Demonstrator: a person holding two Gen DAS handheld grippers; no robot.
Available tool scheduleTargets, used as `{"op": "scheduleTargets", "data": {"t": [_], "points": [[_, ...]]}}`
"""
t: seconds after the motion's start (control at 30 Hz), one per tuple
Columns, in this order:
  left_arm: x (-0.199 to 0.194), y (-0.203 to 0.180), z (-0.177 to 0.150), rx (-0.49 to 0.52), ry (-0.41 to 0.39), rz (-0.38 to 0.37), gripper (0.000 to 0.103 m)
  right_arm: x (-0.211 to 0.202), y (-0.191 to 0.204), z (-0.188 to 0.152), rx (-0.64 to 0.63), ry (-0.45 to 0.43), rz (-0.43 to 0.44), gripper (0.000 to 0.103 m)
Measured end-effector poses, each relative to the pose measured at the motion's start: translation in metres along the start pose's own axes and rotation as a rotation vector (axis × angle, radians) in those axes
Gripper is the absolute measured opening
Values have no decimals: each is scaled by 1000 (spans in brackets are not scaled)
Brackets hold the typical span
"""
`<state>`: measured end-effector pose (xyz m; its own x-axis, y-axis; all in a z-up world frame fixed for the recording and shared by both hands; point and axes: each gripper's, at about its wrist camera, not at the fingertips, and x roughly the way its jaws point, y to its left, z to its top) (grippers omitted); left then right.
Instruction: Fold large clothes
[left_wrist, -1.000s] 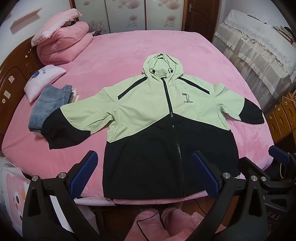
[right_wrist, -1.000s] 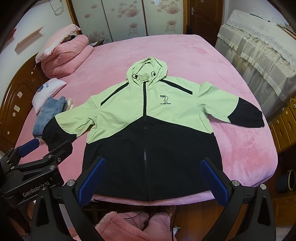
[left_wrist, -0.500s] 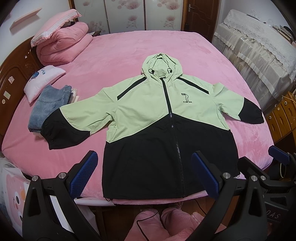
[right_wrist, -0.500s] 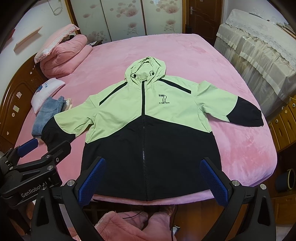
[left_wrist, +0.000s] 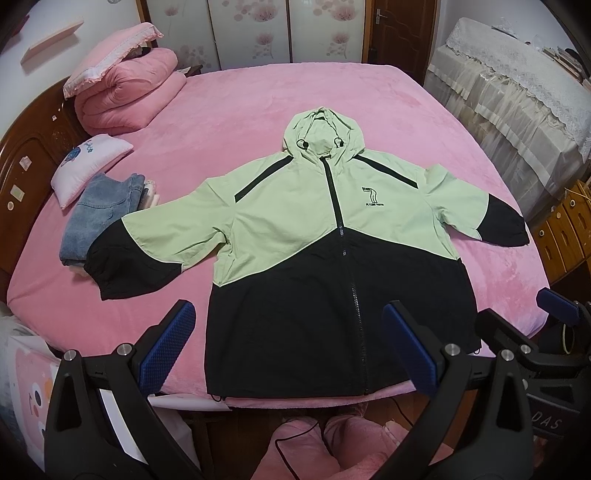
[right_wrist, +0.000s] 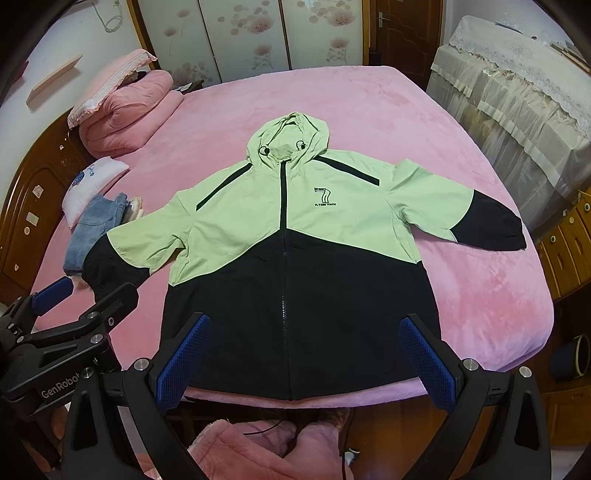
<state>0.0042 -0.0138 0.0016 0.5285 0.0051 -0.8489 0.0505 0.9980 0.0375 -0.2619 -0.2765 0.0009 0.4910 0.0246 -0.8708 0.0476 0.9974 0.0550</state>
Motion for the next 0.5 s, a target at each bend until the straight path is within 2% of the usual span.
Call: {"op": "scheduleTargets", "data": {"t": [0.5], "points": [[-12,-18,-2,-31,-23,34,101,-2,-7,-1,-18,2,16,103]]}}
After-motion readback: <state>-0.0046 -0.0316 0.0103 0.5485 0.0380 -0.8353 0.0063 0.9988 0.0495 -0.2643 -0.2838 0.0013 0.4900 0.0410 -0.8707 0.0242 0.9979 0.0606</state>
